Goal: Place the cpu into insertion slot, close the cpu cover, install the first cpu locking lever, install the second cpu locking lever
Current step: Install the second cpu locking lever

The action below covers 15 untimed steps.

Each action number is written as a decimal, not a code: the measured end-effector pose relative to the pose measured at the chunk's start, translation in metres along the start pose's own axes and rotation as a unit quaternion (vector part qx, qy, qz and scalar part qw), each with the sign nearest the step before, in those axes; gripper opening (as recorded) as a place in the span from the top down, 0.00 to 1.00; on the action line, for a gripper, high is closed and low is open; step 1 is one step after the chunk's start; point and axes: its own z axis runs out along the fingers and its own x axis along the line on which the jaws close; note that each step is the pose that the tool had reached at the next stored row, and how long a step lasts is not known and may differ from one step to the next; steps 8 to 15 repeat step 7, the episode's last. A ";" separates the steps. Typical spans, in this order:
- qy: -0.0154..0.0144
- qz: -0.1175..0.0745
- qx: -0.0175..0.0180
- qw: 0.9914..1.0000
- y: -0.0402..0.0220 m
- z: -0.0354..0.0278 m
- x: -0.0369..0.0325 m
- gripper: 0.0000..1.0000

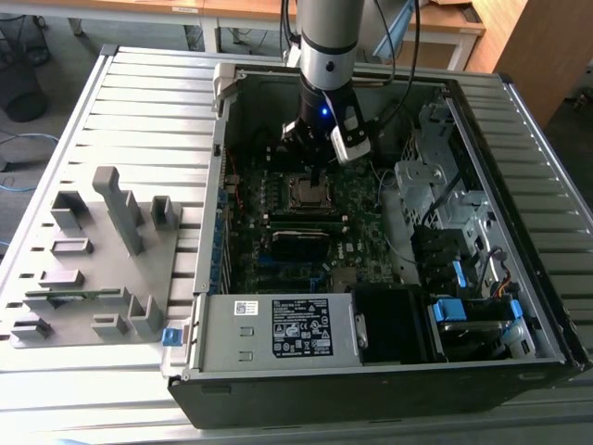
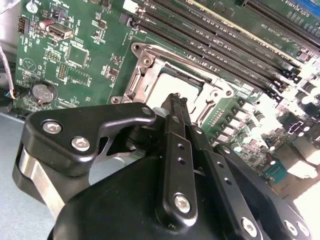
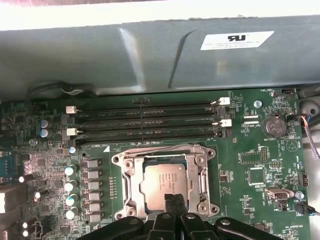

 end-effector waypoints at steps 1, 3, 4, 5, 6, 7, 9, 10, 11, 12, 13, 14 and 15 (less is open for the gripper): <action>0.000 0.000 0.000 1.000 0.0000 0.0000 0.0001 0.90; 0.000 0.000 0.000 1.000 -0.0001 0.0000 0.0001 0.90; 0.000 0.000 0.000 1.000 0.0000 0.0001 0.0001 0.90; 0.000 0.000 0.000 1.000 0.0000 0.0001 0.0001 0.90; 0.000 0.000 0.000 1.000 0.0000 0.0002 0.0001 0.90; 0.000 0.000 0.000 1.000 0.0000 0.0001 0.0001 0.90; 0.000 0.000 0.000 1.000 0.0000 0.0001 0.0001 0.90; 0.000 0.000 0.000 1.000 0.0000 0.0001 0.0001 0.90; 0.000 0.000 0.000 1.000 0.0000 0.0001 0.0001 0.90; 0.000 0.000 0.000 1.000 0.0000 0.0001 0.0001 0.90; 0.000 0.000 0.000 1.000 0.0000 0.0001 0.0001 0.90; 0.000 0.000 0.000 1.000 0.0000 0.0001 0.0001 0.90; 0.000 0.000 0.000 1.000 0.0000 0.0001 0.0001 0.90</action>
